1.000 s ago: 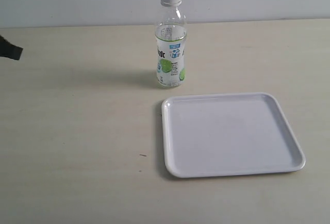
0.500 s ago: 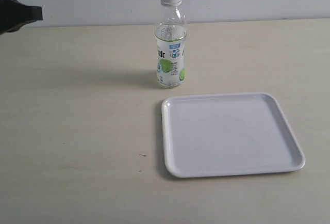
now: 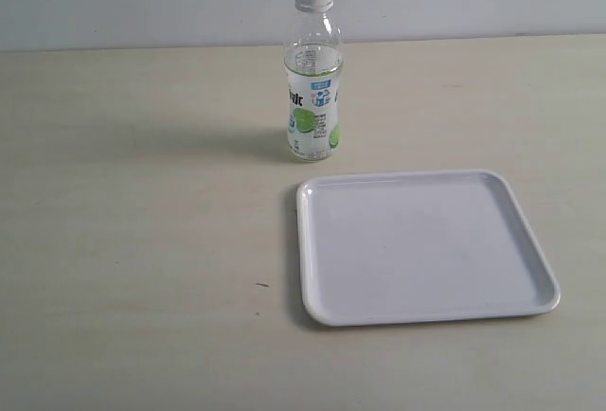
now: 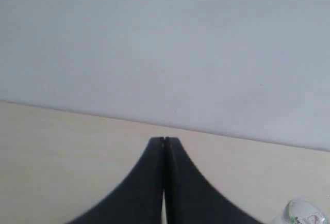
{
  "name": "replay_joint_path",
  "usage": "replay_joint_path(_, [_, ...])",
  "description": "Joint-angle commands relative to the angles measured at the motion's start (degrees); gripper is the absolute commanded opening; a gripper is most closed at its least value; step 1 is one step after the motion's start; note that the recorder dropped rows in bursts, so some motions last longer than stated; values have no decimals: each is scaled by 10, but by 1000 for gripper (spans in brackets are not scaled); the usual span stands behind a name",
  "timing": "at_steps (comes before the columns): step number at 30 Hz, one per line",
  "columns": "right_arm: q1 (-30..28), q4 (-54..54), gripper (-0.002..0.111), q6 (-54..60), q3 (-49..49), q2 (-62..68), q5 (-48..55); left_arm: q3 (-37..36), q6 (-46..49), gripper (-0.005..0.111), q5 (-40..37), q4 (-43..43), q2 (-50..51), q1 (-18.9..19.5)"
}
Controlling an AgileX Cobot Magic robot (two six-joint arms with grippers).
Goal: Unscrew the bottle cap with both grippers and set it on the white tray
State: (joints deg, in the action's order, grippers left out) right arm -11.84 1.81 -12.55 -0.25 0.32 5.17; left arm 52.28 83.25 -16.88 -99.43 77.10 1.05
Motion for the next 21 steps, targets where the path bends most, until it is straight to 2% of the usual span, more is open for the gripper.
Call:
replay_joint_path(1, [-2,1,0,0,3,-3,-2,4,11,0,10,-5,-33,1])
replay_joint_path(3, [-2,1,0,0,3,-3,-2,3,-14,0,20,-5,-44,1])
replay_joint_path(7, [-2,1,0,0,3,-3,-2,-1,-124,0,102,-5,-69,1])
replay_joint_path(9, [-2,1,0,0,3,-3,-2,-3,-126,0,108,-5,-79,1])
replay_joint_path(11, [-2,1,0,0,3,-3,-2,0,-91,0,77,-5,-85,7])
replay_joint_path(13, [-2,1,0,0,3,-3,-2,7,-24,0,-8,-5,-86,16])
replay_joint_path(16, [-2,1,0,0,3,-3,-2,11,76,0,-205,-5,-82,34])
replay_joint_path(18, [-2,1,0,0,3,-3,-2,11,125,0,-307,-5,-74,42])
replay_joint_path(21, [-2,1,0,0,3,-3,-2,12,145,0,-384,-5,-56,45])
